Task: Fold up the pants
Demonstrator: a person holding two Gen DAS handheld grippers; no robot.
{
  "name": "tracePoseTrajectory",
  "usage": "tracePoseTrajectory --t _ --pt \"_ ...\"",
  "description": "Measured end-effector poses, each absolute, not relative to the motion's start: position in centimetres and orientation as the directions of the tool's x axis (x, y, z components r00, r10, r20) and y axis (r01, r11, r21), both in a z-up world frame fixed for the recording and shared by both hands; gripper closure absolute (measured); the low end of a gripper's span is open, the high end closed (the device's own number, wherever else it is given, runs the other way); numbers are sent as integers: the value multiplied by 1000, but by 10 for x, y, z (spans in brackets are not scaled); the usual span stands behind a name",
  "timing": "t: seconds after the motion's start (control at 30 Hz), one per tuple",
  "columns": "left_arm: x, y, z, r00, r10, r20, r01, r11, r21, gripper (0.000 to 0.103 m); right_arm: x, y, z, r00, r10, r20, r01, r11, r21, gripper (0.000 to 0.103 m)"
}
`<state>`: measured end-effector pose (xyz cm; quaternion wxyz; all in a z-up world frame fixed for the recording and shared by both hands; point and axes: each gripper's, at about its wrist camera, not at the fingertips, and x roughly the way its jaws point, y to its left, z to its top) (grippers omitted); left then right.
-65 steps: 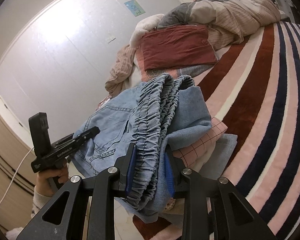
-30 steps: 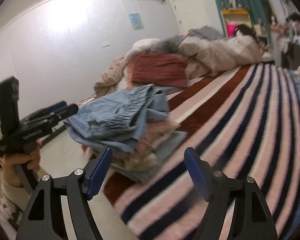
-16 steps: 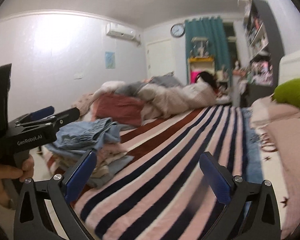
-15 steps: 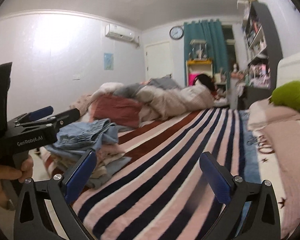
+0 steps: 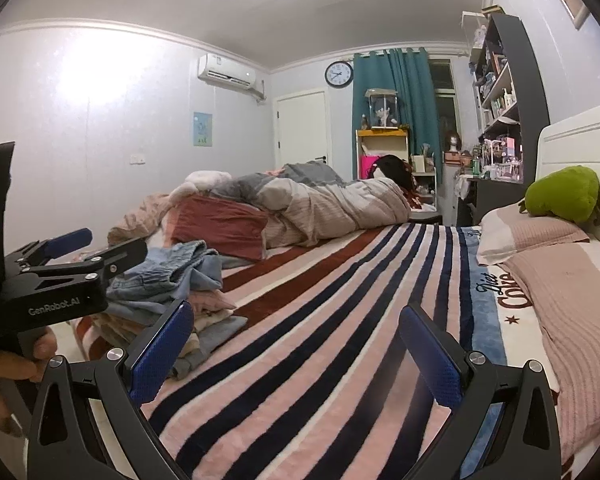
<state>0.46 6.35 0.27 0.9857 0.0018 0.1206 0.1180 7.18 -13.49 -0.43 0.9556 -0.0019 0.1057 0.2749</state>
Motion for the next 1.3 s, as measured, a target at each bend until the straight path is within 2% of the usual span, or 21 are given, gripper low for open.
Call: tracePoseTrajectory --t 1.3 --pt "-2 62 4 945 232 -230 -235 972 17 3 58 -133 -3 849 500 -172 -505 863 14 1"
